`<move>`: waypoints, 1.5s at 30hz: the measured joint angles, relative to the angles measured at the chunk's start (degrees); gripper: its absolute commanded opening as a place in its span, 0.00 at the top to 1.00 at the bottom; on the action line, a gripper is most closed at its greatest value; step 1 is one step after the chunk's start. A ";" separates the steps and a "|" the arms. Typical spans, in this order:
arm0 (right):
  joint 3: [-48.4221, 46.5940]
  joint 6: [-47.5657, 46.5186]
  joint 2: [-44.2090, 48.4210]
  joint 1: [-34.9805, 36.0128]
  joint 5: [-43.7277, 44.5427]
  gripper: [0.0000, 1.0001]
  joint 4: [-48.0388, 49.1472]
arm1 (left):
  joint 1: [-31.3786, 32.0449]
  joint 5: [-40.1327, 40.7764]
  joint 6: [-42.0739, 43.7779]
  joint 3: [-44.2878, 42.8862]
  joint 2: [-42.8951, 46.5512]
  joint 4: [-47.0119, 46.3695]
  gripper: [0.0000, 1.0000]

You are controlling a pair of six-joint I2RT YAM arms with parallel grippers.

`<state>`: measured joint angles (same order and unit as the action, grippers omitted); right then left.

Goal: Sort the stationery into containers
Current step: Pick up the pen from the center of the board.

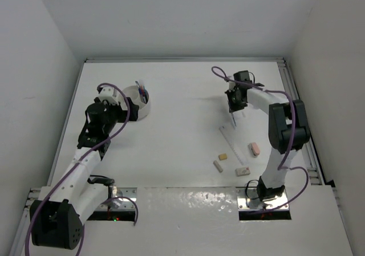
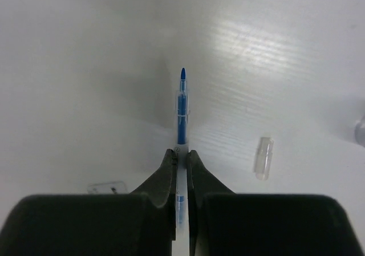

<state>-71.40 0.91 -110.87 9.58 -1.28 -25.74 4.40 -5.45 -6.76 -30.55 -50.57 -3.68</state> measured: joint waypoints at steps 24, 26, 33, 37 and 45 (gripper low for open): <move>16.52 43.52 15.02 33.62 0.90 1.00 61.61 | 0.37 -33.31 -1.73 0.15 -5.14 -9.81 0.07; 15.63 44.44 13.84 34.91 0.31 1.00 63.45 | 0.39 -33.75 -2.32 0.26 -5.22 -10.01 0.10; 13.31 47.12 11.80 36.46 -2.67 1.00 67.80 | 0.50 -35.01 -3.78 0.68 -5.33 -10.71 0.28; 12.17 47.84 11.13 37.00 -4.22 1.00 68.30 | 0.50 -34.97 -4.50 0.66 -5.35 -11.15 0.46; 11.82 48.63 9.88 38.12 -6.64 1.00 68.74 | 0.50 -34.71 -5.31 0.66 -5.38 -11.67 0.65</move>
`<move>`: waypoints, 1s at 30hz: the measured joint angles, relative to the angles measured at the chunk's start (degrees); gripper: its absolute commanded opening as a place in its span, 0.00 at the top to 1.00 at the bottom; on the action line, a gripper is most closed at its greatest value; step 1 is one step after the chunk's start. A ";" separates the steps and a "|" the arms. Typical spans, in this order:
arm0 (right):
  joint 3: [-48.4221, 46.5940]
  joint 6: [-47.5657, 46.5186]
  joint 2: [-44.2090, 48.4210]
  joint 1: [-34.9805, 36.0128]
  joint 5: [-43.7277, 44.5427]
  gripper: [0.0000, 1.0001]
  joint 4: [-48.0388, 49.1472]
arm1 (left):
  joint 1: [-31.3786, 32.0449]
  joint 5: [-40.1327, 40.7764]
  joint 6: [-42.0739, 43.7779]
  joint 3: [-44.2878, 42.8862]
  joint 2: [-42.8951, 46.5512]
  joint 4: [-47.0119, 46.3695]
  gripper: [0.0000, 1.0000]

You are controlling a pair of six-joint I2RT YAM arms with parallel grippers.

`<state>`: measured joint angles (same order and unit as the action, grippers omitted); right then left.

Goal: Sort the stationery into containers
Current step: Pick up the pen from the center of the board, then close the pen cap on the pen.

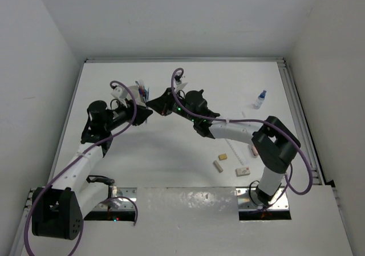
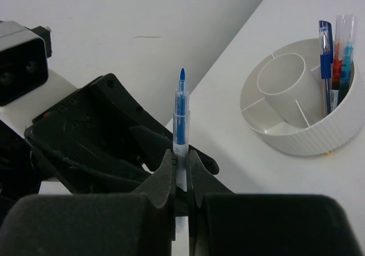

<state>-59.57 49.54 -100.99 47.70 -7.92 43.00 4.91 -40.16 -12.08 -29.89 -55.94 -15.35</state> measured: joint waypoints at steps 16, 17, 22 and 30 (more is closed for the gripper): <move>-0.61 -1.84 -0.72 -1.49 -4.98 0.35 -2.32 | 0.00 2.36 0.26 0.00 0.00 1.25 1.00; -0.63 -2.32 -0.55 -2.47 -6.86 0.27 -3.65 | 0.00 3.04 0.59 0.00 0.00 1.77 1.00; -6.10 -14.08 2.64 -12.66 -12.57 0.15 -28.59 | 0.00 7.87 3.10 0.00 0.50 5.51 1.00; -22.27 -35.08 8.20 -26.43 2.14 0.56 -70.93 | -0.02 13.86 4.37 0.46 1.86 8.79 1.00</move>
<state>-81.84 14.46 -92.79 21.28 -5.78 -27.92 4.89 -26.30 -7.70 -29.43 -54.08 -6.57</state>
